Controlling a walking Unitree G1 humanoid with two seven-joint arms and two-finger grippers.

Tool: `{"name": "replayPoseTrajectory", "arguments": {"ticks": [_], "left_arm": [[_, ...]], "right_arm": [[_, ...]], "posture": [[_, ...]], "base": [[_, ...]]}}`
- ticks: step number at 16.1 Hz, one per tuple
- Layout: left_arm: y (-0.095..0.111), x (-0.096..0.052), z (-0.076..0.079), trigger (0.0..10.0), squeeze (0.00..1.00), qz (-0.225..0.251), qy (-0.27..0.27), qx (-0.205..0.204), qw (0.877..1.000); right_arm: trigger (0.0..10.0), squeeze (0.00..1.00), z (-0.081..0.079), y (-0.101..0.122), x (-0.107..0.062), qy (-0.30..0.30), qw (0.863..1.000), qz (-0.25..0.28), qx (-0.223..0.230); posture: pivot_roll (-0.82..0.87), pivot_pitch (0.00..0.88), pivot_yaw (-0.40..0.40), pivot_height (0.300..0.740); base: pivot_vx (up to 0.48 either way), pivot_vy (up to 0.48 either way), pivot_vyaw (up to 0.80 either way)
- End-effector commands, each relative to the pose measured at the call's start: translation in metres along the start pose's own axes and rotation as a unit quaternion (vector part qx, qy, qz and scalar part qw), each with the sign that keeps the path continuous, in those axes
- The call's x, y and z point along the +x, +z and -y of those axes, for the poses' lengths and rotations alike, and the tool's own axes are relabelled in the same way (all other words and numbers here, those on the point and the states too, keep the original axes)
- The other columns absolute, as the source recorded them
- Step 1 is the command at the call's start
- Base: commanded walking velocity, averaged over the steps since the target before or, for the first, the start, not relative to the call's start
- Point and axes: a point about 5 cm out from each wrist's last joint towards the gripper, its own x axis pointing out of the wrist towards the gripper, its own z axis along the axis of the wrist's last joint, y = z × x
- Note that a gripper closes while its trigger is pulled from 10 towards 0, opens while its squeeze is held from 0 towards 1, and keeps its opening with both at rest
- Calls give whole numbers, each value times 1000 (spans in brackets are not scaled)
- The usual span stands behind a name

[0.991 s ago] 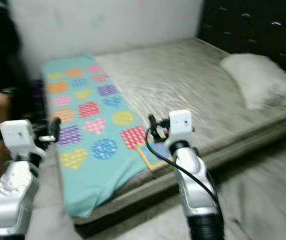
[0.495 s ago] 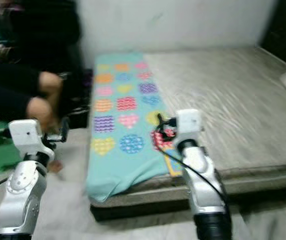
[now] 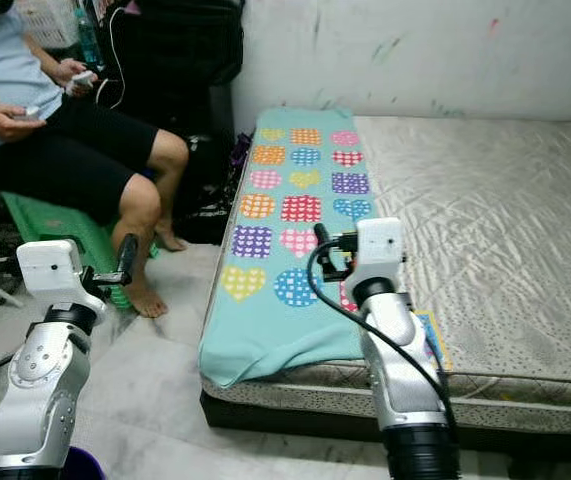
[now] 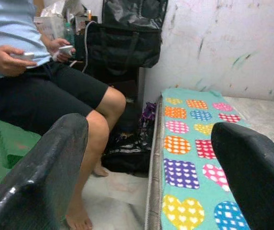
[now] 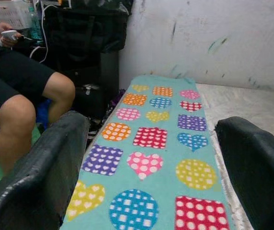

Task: Clean up the room

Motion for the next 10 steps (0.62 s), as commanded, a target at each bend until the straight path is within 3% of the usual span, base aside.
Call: {"name": "replayPoseTrajectory", "arguments": {"ticks": [1, 5, 10], "left_arm": [[6, 0, 2, 10000, 0, 13, -14, 1, 1000], [5, 0, 2, 10000, 0, 12, -20, -1, 1000], [4, 0, 4, 10000, 0, 7, -34, -5, 999]], "right_arm": [[10000, 0, 0, 3, 1, -5, 1000, 6, -3], [10000, 0, 15, 5, -4, -51, 998, 27, -24], [10000, 0, 25, 2, -15, -70, 997, 31, -3]], "posture": [[-56, 0, -16, 740], [-62, 0, -11, 740], [-77, 0, 12, 740]], "base": [[262, 0, 0], [286, 0, 0], [305, 0, 0]]}}
